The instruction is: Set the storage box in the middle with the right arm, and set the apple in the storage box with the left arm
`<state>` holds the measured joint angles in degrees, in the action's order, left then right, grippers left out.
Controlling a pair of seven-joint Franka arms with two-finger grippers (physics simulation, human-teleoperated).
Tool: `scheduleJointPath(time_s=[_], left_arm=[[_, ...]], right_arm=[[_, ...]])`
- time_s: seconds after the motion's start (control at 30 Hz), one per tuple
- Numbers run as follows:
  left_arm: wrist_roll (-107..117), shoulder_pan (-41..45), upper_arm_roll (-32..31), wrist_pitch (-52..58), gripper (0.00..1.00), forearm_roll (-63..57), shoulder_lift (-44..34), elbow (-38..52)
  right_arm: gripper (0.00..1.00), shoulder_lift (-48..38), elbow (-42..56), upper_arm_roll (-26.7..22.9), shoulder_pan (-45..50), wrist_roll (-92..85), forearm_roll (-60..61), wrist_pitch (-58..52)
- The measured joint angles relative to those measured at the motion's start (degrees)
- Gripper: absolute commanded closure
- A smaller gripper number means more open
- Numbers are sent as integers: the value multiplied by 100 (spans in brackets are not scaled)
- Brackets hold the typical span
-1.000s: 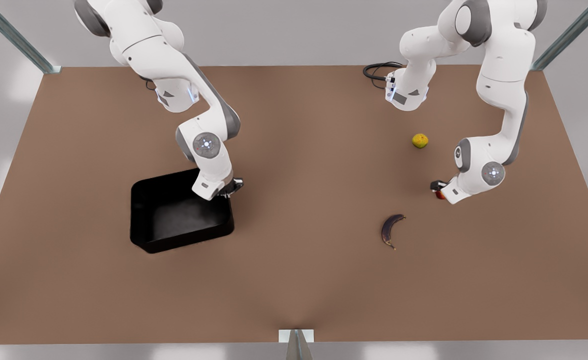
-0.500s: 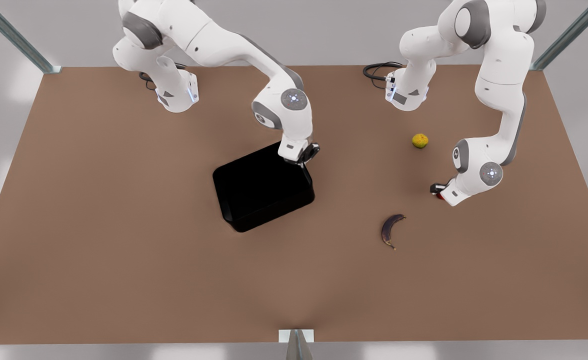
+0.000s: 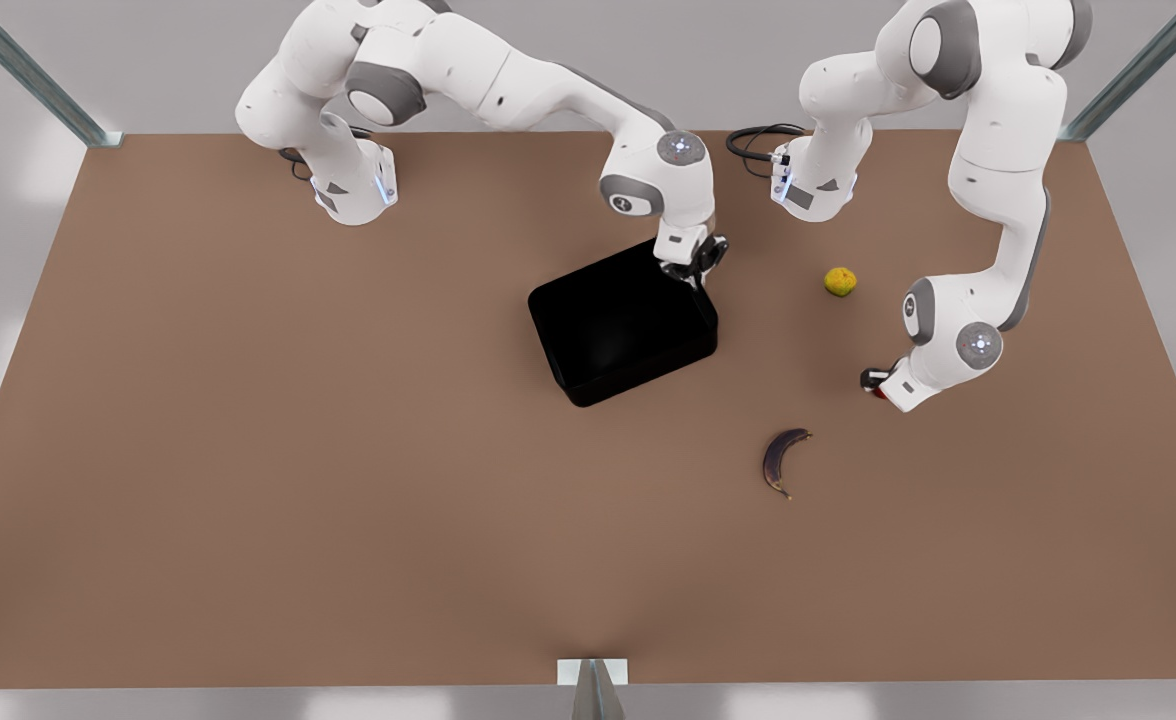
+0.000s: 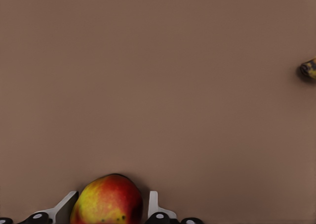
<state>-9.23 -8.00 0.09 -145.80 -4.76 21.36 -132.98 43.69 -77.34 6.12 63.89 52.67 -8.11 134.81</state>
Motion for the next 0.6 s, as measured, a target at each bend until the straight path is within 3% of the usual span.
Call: scheduleJointPath(time_s=[0.1,0.2,0.33,0.43,0.6], left_arm=[[0,-6,-1,8,33,-2,0,0],[0,-11,-5,16,33,-2,-9,0],[0,-16,-9,17,33,-4,-9,0],[-5,-35,-9,17,34,-5,-9,0],[-2,-35,-9,16,38,-12,-9,0]], right_arm=[[0,-29,0,-32,-36,-50,-2,0],[0,-864,-227,35,-632,-183,27,-269],[0,-2517,-587,346,-2097,-2479,36,-2338],[0,-3948,-1543,530,-3321,-3321,73,-3006],[0,-4615,-1661,706,-5296,-4307,77,-3691]])
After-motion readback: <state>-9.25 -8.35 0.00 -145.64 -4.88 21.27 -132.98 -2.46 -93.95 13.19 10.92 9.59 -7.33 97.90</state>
